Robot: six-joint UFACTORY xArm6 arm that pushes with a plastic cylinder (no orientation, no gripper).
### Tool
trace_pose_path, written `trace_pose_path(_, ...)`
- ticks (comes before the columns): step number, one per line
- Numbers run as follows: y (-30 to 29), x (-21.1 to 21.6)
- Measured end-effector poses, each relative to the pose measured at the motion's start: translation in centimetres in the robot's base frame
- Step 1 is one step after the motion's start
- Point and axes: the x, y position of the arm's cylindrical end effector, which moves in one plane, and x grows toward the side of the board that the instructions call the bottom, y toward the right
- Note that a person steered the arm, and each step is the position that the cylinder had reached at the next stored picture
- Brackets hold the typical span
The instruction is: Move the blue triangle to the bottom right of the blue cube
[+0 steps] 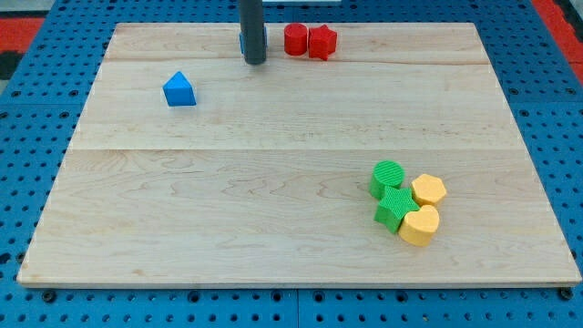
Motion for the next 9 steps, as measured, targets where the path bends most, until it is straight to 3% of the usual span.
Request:
trace_pose_path(1, -1.8, 7.6)
trace_pose_path(2, -10.9, 9.8)
trace_pose_path(3, -15.2, 6.8)
trace_pose_path(5, -2.2, 3.4)
trace_pose_path(6, -3.0, 3.2)
trace_pose_path(7, -8.9, 3.6)
trace_pose_path(8, -7.3, 0.7)
trace_pose_path(9, 0.2, -0.8)
